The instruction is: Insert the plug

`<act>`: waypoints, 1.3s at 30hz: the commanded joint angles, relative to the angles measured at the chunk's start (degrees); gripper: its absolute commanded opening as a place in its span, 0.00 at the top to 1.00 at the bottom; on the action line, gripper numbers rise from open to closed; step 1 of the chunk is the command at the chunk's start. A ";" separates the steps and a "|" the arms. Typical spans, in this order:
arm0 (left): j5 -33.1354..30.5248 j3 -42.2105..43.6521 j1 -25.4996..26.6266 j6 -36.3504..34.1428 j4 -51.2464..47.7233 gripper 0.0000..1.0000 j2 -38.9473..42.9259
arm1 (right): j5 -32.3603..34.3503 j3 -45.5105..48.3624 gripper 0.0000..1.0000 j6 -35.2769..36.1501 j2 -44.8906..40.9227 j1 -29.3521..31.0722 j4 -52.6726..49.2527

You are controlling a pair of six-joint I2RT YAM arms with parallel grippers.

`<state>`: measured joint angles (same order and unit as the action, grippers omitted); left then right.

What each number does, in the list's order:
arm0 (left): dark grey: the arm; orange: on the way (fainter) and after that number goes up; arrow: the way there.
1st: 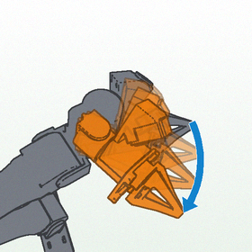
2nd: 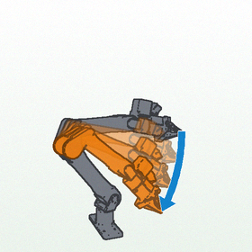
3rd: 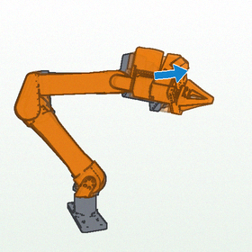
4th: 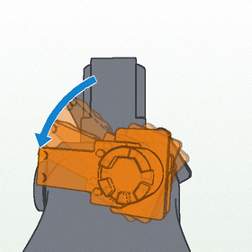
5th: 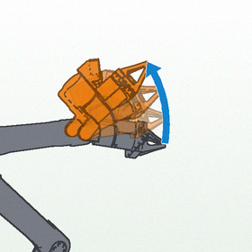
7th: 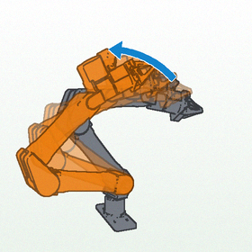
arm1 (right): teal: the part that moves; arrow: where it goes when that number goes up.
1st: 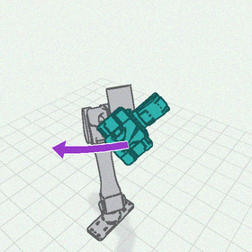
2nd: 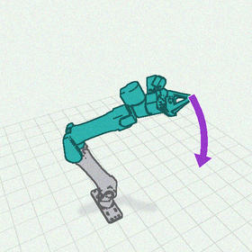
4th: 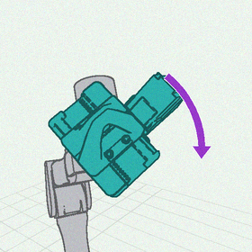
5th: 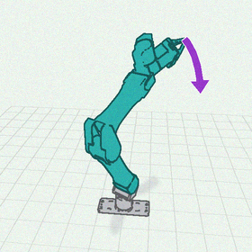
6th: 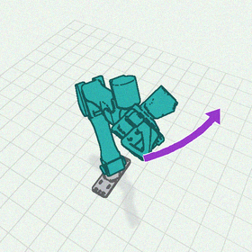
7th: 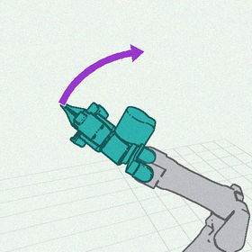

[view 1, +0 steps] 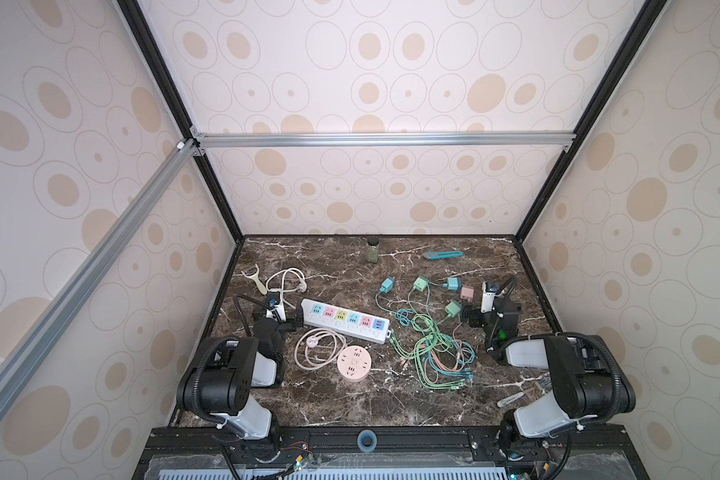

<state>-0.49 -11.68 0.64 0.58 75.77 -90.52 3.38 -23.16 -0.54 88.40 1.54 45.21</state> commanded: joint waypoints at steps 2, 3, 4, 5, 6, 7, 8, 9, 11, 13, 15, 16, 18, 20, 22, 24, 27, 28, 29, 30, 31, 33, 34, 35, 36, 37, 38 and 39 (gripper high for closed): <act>-0.75 -1.07 0.09 -0.22 1.77 0.01 0.45 | 0.06 -0.66 0.00 0.59 -0.67 0.08 0.71; -1.18 -0.98 0.19 -0.07 1.47 0.01 1.16 | 0.64 -0.74 0.00 0.47 -0.70 0.12 0.96; -1.71 -0.90 0.26 0.02 0.85 0.01 2.27 | 1.20 -1.13 0.00 0.14 -1.37 0.08 0.39; -2.26 -1.02 0.39 -0.05 -0.66 0.01 3.74 | 1.44 -2.11 0.00 0.14 -2.56 0.11 -2.88; -3.27 -1.29 0.67 -0.20 -2.26 0.01 5.07 | 1.71 -3.29 0.00 -0.11 -3.96 0.06 -6.67; -4.48 -1.84 1.15 -0.39 -4.58 0.01 6.65 | 2.23 -4.60 0.00 -0.52 -5.32 0.12 -10.58; -5.58 -2.62 1.66 -0.58 -7.48 0.01 8.35 | 2.82 -5.79 0.00 -1.13 -6.53 0.05 -14.10; -6.74 -3.64 2.17 -0.59 -10.67 0.01 9.74 | 3.01 -6.62 0.00 -1.51 -7.56 0.05 -16.60; -9.19 -7.07 2.84 1.56 -20.34 0.01 12.47 | 3.16 -7.66 0.00 -2.43 -9.74 0.10 -20.53; -9.36 -10.31 3.18 4.99 -27.71 0.01 14.89 | 3.78 -8.84 0.00 -4.28 -12.48 0.09 -25.48; -9.81 -12.05 4.21 6.96 -31.86 0.01 17.24 | 3.57 -11.16 0.00 -6.05 -14.43 0.08 -32.48; -9.54 -12.50 4.72 7.36 -33.44 0.01 18.54 | 2.70 -12.77 0.01 -6.49 -15.16 0.12 -37.03; -9.01 -13.53 5.82 7.72 -36.80 0.01 20.83 | 1.41 -15.73 0.03 -8.48 -16.06 0.06 -44.29; -8.67 -15.11 6.62 8.28 -41.49 0.01 22.89 | -0.21 -18.17 0.05 -10.32 -16.98 0.19 -50.36; -7.38 -16.44 7.21 9.48 -46.06 0.01 25.10 | -1.27 -19.95 0.06 -11.74 -18.39 0.46 -55.49; -5.60 -17.97 7.73 11.08 -50.78 0.01 26.45 | -1.44 -21.24 0.06 -12.87 -19.84 0.69 -59.28; -4.04 -19.67 9.05 12.77 -57.25 0.01 27.96 | -2.14 -24.14 0.07 -14.56 -20.23 0.82 -65.69; -3.54 -19.93 9.57 13.08 -58.87 0.01 28.61 | -2.76 -25.18 0.08 -15.08 -19.97 0.90 -67.77; -3.19 -20.03 10.02 13.44 -60.71 0.01 29.15 | -3.32 -25.89 0.09 -15.49 -19.71 0.90 -69.19; -2.51 -20.13 10.34 13.93 -62.37 0.01 29.78 | -4.00 -26.70 0.11 -16.16 -19.29 1.13 -70.61; -1.61 -20.34 10.84 14.48 -63.52 0.01 30.40 | -4.93 -27.23 0.12 -16.62 -18.81 1.21 -71.86; -0.13 -20.72 11.87 15.42 -65.87 0.01 31.71 | -6.11 -28.04 0.15 -17.64 -18.05 1.80 -73.63; 0.37 -20.83 12.33 15.72 -67.04 0.01 32.49 | -6.59 -28.25 0.16 -18.06 -17.75 2.12 -74.24; 0.56 -20.83 12.73 15.91 -67.94 0.01 33.17 | -6.93 -28.43 0.17 -18.40 -17.52 2.51 -74.43; 0.75 -20.77 13.04 16.25 -68.93 0.01 33.98 | -7.07 -28.56 0.17 -18.98 -17.25 2.96 -74.56; 0.89 -20.75 13.32 16.50 -69.78 0.01 34.71 | -7.36 -28.65 0.18 -19.60 -16.91 3.45 -74.60; 1.01 -20.75 13.44 16.68 -70.44 0.01 35.27 | -7.71 -28.85 0.18 -20.12 -16.50 3.88 -74.62; 1.23 -20.77 13.64 16.82 -71.33 0.01 35.93 | -8.31 -29.18 0.19 -20.65 -15.75 4.17 -74.79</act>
<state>-0.69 -30.04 13.69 15.53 9.45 -56.49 -2.87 -50.65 -18.28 71.22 4.71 -25.87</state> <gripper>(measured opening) 0.991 0.810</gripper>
